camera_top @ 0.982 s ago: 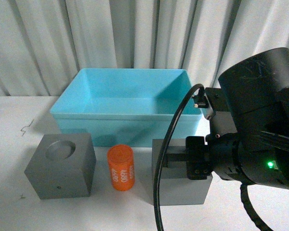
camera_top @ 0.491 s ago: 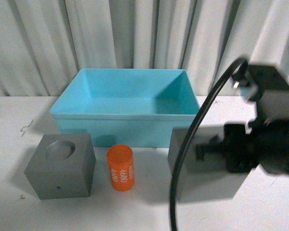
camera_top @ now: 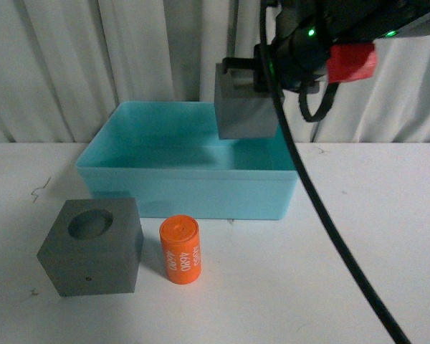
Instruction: Place gray and orange parts in blue box
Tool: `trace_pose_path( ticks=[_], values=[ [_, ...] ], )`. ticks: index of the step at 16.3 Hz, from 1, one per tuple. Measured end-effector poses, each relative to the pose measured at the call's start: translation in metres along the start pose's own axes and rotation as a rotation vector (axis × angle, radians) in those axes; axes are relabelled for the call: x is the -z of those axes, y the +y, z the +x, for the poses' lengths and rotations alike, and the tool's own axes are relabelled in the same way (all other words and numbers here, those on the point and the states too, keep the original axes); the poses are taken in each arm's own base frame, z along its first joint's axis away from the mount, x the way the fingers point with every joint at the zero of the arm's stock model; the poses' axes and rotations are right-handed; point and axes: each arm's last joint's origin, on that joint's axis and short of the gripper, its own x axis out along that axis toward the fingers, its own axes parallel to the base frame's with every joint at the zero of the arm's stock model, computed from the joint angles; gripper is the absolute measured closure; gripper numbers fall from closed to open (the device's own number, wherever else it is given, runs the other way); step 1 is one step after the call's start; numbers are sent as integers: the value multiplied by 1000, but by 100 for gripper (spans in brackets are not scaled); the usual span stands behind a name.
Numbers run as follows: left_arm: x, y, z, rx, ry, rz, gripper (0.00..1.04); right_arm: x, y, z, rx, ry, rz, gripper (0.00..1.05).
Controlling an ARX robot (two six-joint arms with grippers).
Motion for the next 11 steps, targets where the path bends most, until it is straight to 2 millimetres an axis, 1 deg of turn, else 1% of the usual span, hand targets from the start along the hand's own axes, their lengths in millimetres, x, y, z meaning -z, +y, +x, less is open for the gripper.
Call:
trace_pose_path(
  ticks=[3,5,7,9,10,11],
  values=[
    [0,0,0,0,0,0,7,7,5,15,11,32,10,86],
    [0,0,0,0,0,0,7,22,11,38,65,92,7,86],
    [0,0,0,0,0,0,7,33,13,56,130,143,7,86],
    [0,0,0,0,0,0,7,39,13,69,167,168,12,86],
    [0,0,0,0,0,0,7,38,13,72,180,175,10,86],
    [0,0,0,0,0,0,7,36,13,74,198,168,21,66]
  ],
)
